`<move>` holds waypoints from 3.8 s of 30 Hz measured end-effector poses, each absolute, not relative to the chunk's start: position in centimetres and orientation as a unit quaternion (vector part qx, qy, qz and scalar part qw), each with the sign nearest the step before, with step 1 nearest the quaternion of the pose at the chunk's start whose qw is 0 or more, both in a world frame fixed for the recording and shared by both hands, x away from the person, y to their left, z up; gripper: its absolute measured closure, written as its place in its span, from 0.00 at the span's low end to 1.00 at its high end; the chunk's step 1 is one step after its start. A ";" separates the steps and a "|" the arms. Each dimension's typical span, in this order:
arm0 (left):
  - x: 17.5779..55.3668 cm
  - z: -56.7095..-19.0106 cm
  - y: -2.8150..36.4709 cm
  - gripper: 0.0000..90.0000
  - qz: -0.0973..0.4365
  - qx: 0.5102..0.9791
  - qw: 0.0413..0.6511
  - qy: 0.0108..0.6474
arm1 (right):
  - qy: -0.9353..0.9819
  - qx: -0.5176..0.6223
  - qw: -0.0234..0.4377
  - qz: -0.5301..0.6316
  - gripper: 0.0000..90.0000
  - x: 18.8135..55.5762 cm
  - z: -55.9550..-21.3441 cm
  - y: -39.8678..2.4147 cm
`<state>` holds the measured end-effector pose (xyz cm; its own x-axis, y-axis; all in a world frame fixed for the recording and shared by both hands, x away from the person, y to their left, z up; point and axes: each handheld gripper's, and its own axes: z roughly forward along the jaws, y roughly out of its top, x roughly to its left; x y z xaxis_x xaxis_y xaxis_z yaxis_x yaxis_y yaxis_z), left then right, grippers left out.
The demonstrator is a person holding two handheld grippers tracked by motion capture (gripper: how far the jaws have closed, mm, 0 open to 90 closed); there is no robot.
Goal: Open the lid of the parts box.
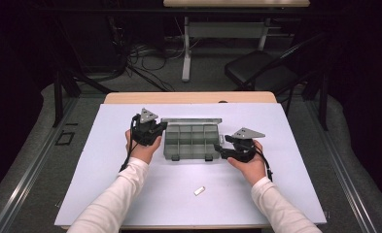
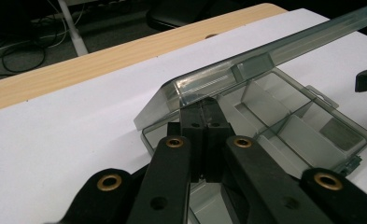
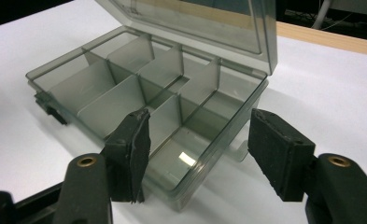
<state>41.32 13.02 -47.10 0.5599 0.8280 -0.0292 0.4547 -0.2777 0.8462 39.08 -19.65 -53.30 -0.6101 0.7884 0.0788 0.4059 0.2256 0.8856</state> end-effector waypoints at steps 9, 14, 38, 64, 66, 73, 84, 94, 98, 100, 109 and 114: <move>42.4 -46.2 12.9 1.00 0.219 0.771 0.427 0.419 | 0.750 0.410 0.200 0.480 0.54 42.0 -52.0 -20.4; 42.8 -45.9 12.8 1.00 0.221 0.771 0.426 0.418 | 0.747 0.414 0.208 0.477 0.59 43.2 -51.5 -20.7; 44.4 -45.4 12.6 1.00 0.223 0.768 0.423 0.427 | 0.756 0.411 0.238 0.451 0.73 47.5 -53.2 -19.5; 44.5 -45.6 12.9 0.99 0.218 0.769 0.423 0.426 | 0.770 0.379 0.254 0.446 0.90 47.6 -53.6 -19.1; 44.4 -45.8 12.9 0.99 0.217 0.771 0.421 0.426 | 0.770 0.379 0.253 0.447 0.91 47.6 -53.6 -19.1; 44.1 -46.3 13.0 0.97 0.214 0.773 0.421 0.424 | 0.770 0.381 0.250 0.447 0.92 47.6 -53.6 -19.1; 43.5 -47.1 13.3 0.93 0.205 0.778 0.418 0.421 | 0.770 0.380 0.248 0.448 0.92 47.7 -53.6 -19.2; 43.1 -49.1 13.4 0.87 0.185 0.788 0.405 0.425 | 0.770 0.382 0.246 0.449 0.92 47.6 -53.6 -19.2; 42.9 -49.9 13.5 0.81 0.178 0.793 0.398 0.426 | 0.770 0.381 0.246 0.449 0.92 47.6 -53.6 -19.2; 42.9 -50.1 13.5 0.76 0.176 0.794 0.395 0.426 | 0.770 0.381 0.246 0.448 0.92 47.6 -53.6 -19.2; 42.9 -51.8 13.5 0.62 0.168 0.801 0.377 0.433 | 0.770 0.381 0.246 0.448 0.92 47.6 -53.5 -19.2; 42.9 -52.9 13.4 0.57 0.168 0.801 0.370 0.439 | 0.770 0.381 0.246 0.449 0.92 47.6 -53.6 -19.2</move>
<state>42.85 13.35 -52.87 0.5585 0.8277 -0.0555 0.5790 -0.3410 0.7406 47.62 -19.21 -53.56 -0.5884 0.8078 -0.0362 0.3667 0.3065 0.8784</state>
